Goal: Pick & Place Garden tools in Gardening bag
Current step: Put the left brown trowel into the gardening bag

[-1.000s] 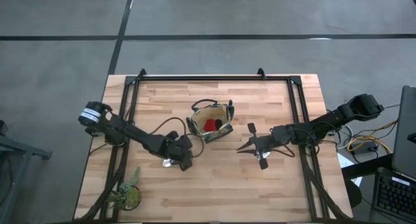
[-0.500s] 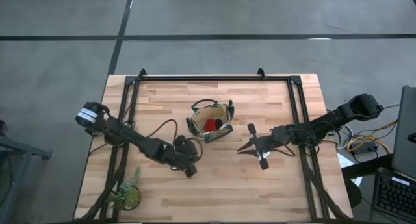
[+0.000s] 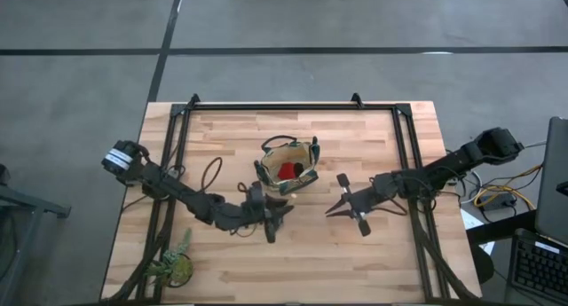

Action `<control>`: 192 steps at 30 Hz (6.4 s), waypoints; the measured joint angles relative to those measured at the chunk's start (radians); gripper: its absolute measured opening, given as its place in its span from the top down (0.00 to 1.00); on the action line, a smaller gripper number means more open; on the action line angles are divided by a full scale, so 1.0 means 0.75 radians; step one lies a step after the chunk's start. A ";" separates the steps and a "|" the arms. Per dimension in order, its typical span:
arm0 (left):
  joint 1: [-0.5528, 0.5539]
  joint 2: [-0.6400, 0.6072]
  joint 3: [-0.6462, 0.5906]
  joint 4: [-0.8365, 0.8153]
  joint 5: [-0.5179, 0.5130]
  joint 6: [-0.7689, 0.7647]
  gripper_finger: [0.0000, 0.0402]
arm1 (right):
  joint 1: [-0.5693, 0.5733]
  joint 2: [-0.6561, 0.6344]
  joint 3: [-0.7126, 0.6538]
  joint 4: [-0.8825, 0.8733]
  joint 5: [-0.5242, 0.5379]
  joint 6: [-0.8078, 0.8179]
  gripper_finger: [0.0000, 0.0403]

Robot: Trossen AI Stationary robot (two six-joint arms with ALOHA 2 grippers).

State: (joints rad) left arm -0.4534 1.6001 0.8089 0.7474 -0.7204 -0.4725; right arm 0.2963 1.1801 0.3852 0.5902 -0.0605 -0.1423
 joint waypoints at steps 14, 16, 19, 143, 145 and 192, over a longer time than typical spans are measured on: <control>0.002 0.001 0.075 0.236 -0.111 0.245 0.82 | 0.142 0.000 0.025 0.025 0.124 -0.251 0.93; 0.009 0.001 0.095 0.236 -0.166 0.243 0.82 | 0.162 0.000 0.026 0.052 0.151 -0.360 0.93; 0.027 0.001 0.115 0.220 -0.174 0.238 0.82 | 0.187 0.000 0.068 -0.020 0.157 -0.525 0.93; -0.091 -0.143 0.135 0.227 0.247 0.938 0.75 | 0.044 0.404 0.359 0.381 0.080 -0.309 0.98; -0.091 -0.143 0.136 0.224 0.247 0.944 0.75 | 0.020 0.460 0.359 0.440 0.078 -0.309 0.98; -0.101 -0.141 0.095 0.235 0.247 0.894 0.75 | -0.304 0.741 0.476 0.428 0.129 -0.235 0.98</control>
State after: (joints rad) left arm -0.5293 1.4944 0.8799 0.9234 -0.5350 0.1982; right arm 0.0684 1.7355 0.7422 0.9115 0.0361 -0.3185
